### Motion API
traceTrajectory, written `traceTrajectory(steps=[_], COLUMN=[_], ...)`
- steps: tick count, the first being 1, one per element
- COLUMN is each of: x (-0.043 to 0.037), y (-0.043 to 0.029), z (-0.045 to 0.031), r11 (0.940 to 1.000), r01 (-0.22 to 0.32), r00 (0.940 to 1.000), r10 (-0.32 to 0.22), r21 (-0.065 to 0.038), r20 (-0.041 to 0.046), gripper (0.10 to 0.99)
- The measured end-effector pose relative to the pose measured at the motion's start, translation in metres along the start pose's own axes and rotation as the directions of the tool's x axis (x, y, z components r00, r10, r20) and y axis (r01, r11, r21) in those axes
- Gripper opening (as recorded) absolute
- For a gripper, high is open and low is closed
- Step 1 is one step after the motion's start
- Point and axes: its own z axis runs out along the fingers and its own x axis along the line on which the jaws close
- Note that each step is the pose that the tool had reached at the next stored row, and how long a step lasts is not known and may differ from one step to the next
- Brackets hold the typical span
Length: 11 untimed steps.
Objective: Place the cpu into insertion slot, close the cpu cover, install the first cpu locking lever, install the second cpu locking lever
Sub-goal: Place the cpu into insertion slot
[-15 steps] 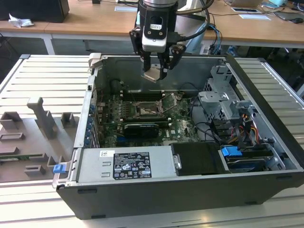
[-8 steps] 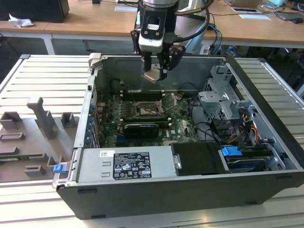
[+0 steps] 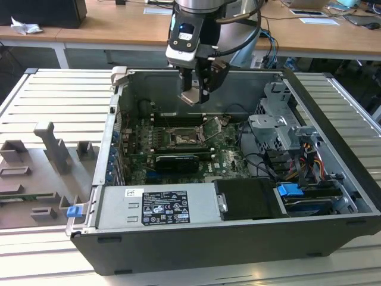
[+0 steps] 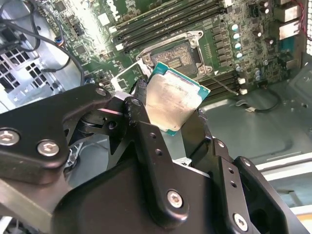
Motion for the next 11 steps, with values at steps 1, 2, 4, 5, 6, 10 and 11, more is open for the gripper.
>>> traceTrajectory(steps=[1,2,4,5,6,10,11], x=[0.0000,0.0000,0.0000,0.0000,0.0000,-0.0001,-0.0001], y=[-0.0001,-0.0001,-0.0002,-0.0002,-0.0003,-0.0004,-0.0004], z=[0.0005,0.0010,0.0020,0.0022,0.0029,0.0047,0.0050], r11=[0.9999,0.9999,0.9997,0.9996,0.9995,0.9990,0.9989], r01=[-0.011,-0.017,-0.025,-0.028,-0.032,-0.045,-0.047], r00=[0.9999,0.9999,0.9997,0.9996,0.9995,0.9990,0.9989], r10=[0.011,0.017,0.025,0.028,0.032,0.045,0.047], r21=[0.000,0.001,0.002,0.003,0.004,0.005,0.005], r20=[0.0007,0.0007,0.0004,0.0002,0.0001,0.0000,0.0001], gripper=[0.529,0.529,0.529,0.529,0.529,0.529,0.529])
